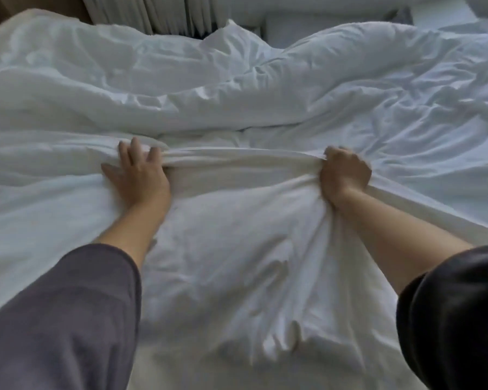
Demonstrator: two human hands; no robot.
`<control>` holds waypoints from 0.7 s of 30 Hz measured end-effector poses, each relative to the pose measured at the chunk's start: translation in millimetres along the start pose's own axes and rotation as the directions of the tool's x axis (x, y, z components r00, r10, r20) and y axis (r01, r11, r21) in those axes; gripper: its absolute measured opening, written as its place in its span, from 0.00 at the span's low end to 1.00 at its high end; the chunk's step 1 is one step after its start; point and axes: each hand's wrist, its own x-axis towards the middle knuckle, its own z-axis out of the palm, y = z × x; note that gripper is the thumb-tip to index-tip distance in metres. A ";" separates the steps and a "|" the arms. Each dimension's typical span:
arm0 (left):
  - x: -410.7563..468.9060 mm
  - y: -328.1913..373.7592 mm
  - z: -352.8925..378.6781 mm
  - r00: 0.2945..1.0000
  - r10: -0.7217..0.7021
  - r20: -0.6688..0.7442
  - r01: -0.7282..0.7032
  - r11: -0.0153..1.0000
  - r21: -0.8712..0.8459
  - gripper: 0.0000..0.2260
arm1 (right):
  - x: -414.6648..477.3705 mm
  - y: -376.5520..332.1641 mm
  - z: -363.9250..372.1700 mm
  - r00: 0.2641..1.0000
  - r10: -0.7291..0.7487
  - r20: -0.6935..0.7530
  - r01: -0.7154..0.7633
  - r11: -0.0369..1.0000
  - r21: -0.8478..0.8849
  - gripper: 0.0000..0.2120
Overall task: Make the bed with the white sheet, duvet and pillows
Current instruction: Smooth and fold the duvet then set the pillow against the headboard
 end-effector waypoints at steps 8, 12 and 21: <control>24.3 10.9 74.7 0.998 0.024 0.054 -0.027 0.998 0.060 0.24 | 32.8 17.2 99.9 0.994 -0.110 -0.004 0.111 0.992 0.052 0.09; 21.4 9.1 68.7 0.984 0.019 0.178 -0.035 0.996 0.086 0.25 | 25.8 16.4 97.5 0.992 -0.115 0.047 0.114 0.993 0.026 0.03; -23.3 27.2 18.0 0.836 -0.020 0.548 0.043 0.999 -0.030 0.34 | -20.8 21.2 55.5 0.967 -0.091 0.236 0.109 0.992 -0.062 0.24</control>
